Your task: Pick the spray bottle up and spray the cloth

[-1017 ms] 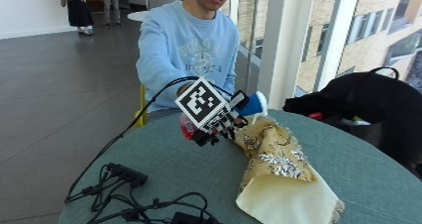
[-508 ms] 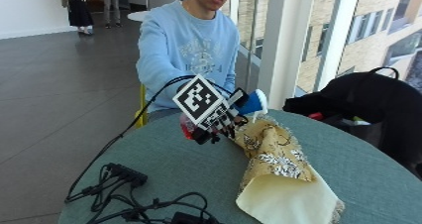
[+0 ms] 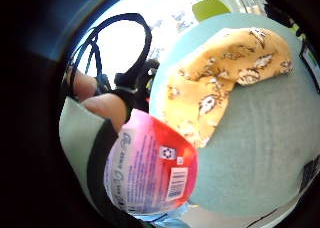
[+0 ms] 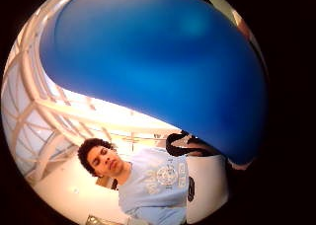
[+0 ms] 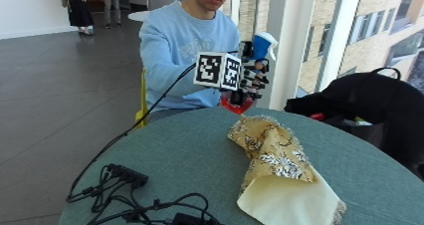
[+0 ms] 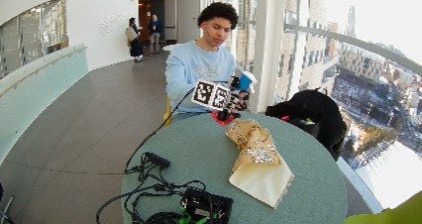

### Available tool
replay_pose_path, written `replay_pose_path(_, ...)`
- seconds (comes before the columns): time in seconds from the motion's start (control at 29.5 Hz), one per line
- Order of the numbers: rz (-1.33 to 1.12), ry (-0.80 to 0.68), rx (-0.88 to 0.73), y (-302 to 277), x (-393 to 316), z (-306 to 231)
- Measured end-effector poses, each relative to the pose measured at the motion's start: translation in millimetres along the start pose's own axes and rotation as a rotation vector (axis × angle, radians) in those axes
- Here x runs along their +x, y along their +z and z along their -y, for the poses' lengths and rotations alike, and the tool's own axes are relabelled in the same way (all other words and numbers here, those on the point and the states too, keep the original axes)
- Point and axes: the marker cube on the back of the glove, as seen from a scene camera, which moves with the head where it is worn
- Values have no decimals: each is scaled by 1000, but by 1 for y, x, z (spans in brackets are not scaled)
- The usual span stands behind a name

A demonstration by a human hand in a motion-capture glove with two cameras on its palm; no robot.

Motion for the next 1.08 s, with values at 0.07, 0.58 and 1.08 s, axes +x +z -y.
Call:
replay_pose_path(0.07, 36, -66, 8, 25, -14, 4)
replay_pose_path(0.58, 142, -146, -2, 174, 10, 58)
replay_pose_path(1.08, 159, -165, -1, 194, 34, 62)
